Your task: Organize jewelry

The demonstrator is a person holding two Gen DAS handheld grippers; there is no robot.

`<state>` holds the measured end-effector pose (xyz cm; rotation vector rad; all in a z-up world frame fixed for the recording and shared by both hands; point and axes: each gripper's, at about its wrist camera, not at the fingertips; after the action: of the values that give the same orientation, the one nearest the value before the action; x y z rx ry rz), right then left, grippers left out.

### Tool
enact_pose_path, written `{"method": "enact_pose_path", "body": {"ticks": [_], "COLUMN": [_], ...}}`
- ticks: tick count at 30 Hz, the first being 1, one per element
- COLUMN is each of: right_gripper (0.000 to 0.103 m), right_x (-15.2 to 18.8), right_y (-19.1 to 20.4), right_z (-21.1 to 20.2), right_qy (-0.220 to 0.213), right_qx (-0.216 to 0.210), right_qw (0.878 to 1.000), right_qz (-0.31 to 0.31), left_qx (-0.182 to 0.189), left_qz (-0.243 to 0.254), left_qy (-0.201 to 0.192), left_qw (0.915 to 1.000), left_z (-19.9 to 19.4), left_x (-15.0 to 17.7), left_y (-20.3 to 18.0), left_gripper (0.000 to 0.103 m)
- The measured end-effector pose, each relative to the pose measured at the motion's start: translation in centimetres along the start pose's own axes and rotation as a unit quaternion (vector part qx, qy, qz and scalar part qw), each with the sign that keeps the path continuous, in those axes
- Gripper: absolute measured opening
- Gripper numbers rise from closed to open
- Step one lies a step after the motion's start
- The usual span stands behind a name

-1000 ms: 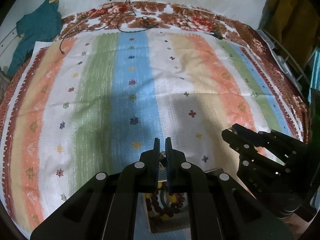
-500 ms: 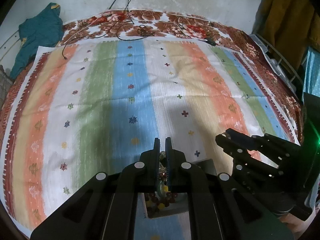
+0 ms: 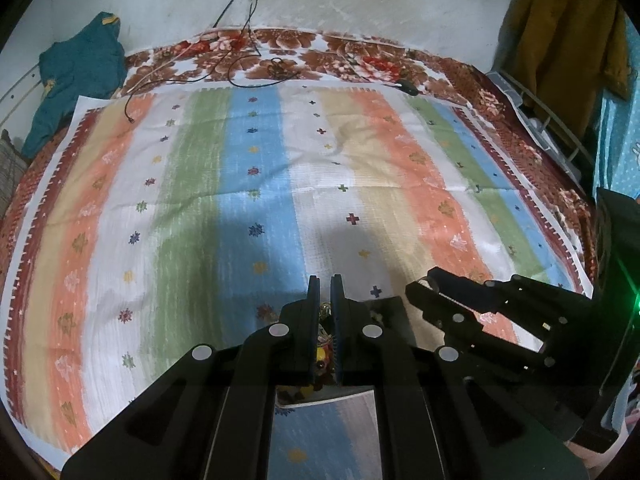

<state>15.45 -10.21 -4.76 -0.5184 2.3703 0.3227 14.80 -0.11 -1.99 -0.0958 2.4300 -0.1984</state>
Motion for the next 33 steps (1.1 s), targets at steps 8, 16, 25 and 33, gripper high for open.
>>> {"method": "enact_pose_path", "body": {"ticks": [8, 16, 25, 33], "right_gripper": [0.027, 0.042, 0.057, 0.068], "right_x": [0.9, 1.7, 3.2, 4.2], "right_y": [0.0, -0.5, -0.4, -0.8], "right_z": [-0.4, -2.3, -4.9, -6.5], "right_qy": [0.004, -0.012, -0.032, -0.047], "right_qx": [-0.006, 0.008, 0.011, 0.007], "right_qw": [1.000, 1.000, 0.999, 0.999], "right_qz": [0.006, 0.009, 0.000, 0.006], "left_qx": [-0.017, -0.017, -0.010, 0.014], "left_qz": [-0.010, -0.013, -0.004, -0.003], "left_qy": [-0.002, -0.006, -0.016, -0.016], "left_qw": [0.9998, 0.9998, 0.9998, 0.9998], "left_z": [-0.1, -1.7, -3.7, -4.9], "left_x": [0.6, 1.9, 3.7, 4.9], "left_y": [0.2, 0.9, 0.3, 0.1], "left_gripper": [0.026, 0.028, 0.047, 0.060]}}
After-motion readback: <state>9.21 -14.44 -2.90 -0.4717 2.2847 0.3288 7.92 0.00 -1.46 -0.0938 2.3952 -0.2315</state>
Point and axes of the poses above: each gripper's, at about its wrist camera, not at the fingertips, and z roughly the way its jaws point, y to its left, x to its underside, and after that the axes turned 6 degrees about -y, right-handed
